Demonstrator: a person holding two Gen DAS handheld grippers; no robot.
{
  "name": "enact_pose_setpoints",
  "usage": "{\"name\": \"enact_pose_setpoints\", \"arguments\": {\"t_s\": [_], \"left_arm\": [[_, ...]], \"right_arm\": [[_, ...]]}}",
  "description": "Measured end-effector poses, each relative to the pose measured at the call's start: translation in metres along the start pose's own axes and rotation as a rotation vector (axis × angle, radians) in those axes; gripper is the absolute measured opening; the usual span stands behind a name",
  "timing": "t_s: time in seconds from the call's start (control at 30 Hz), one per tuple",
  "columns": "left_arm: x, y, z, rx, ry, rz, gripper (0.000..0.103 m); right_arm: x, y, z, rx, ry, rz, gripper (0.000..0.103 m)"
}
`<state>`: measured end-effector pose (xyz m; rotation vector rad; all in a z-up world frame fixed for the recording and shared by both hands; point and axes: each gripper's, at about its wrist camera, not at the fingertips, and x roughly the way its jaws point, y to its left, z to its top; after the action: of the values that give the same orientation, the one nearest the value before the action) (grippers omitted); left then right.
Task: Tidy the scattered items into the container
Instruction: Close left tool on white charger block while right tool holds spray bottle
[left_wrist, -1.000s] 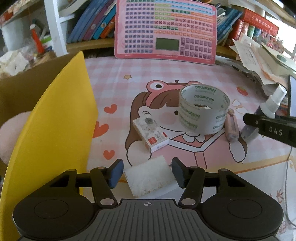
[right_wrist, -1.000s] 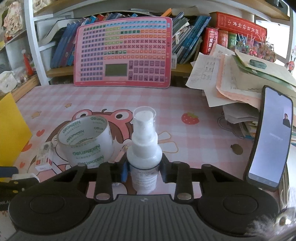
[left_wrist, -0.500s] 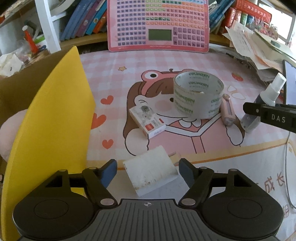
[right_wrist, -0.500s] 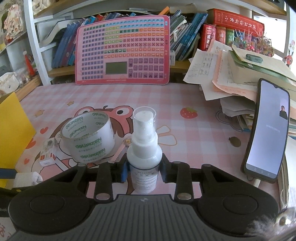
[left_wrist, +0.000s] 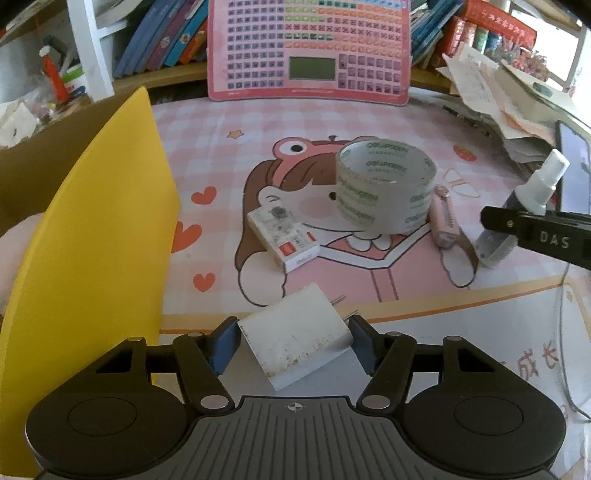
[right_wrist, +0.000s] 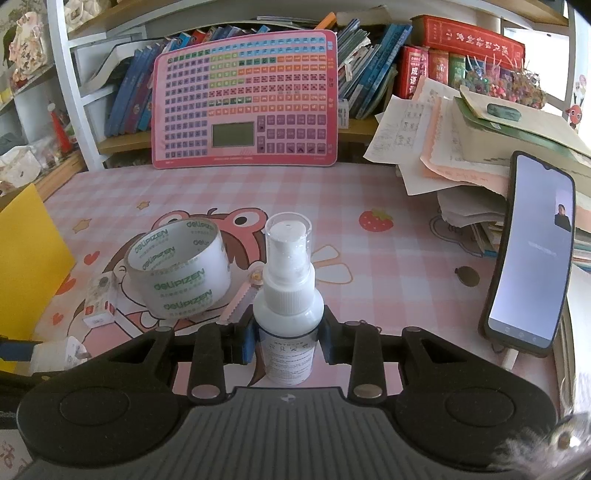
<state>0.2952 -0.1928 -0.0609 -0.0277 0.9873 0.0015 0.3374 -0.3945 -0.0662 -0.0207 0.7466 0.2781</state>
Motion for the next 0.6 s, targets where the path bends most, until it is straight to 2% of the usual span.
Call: {"name": "enact_pose_setpoints", "arguments": {"t_s": [0.6], "left_arm": [[-0.038,-0.005,-0.007,0.024,-0.051,-0.106,0.064]], "right_arm": [[-0.037,0.016,-0.016,-0.001,0.004,-0.004,0.031]]}}
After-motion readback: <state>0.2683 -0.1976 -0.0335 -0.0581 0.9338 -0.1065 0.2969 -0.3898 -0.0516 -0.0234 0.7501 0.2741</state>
